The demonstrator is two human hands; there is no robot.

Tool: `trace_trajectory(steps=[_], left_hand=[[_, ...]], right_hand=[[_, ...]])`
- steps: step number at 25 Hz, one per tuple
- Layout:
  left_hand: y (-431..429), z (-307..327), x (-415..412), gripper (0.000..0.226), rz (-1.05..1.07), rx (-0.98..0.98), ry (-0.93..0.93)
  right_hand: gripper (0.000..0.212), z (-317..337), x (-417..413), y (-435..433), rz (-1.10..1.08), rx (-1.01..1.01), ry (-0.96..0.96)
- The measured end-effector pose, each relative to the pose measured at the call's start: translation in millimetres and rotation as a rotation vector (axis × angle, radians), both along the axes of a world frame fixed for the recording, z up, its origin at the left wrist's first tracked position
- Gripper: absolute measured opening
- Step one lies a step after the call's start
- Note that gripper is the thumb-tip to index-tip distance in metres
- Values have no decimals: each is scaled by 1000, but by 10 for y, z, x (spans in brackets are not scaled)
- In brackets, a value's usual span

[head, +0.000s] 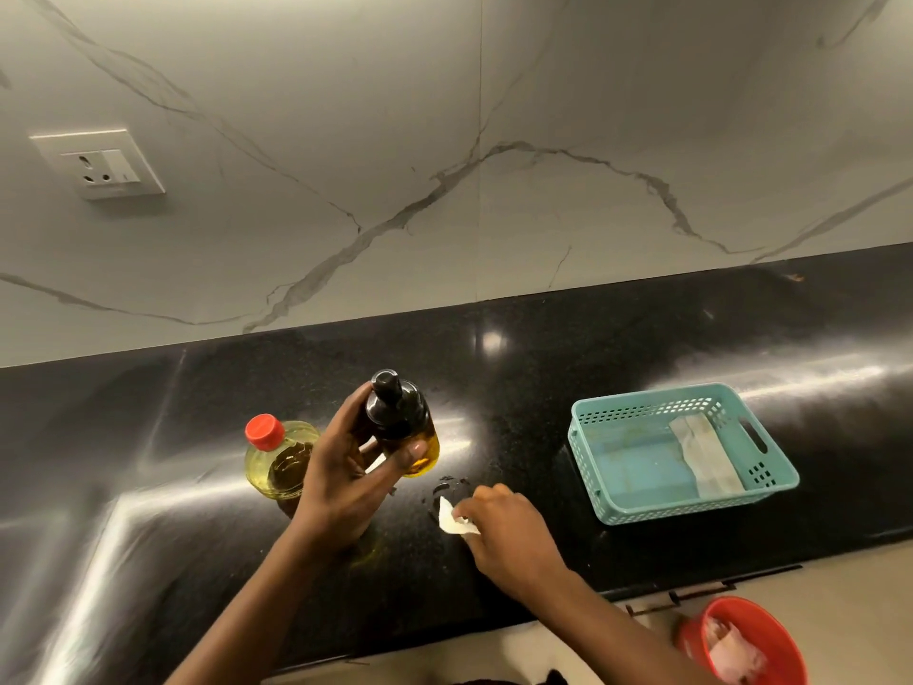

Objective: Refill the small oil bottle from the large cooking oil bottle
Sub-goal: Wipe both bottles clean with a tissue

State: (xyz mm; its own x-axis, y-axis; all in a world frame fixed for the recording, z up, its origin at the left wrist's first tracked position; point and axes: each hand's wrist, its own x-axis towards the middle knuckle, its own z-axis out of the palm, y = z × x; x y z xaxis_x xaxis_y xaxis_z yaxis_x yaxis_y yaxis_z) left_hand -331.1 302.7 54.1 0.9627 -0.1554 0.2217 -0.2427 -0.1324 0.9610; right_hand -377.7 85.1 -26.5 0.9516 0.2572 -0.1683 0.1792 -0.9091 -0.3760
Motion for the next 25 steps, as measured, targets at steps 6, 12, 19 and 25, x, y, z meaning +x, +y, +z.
trace_trajectory(steps=[6,12,19,25], left_hand=[[-148,-101,55,74,11,-11,74],[-340,-249,254,69,47,26,137],[-657,-425,792,67,80,33,176],[-823,-673,1423,73,124,70,272]], right_hand=[[73,30,66,-125,8,-16,337],[55,424,427,-392,-189,395,208],[67,571,1132,-243,-218,532,28],[58,332,1725,-257,-326,510,31]])
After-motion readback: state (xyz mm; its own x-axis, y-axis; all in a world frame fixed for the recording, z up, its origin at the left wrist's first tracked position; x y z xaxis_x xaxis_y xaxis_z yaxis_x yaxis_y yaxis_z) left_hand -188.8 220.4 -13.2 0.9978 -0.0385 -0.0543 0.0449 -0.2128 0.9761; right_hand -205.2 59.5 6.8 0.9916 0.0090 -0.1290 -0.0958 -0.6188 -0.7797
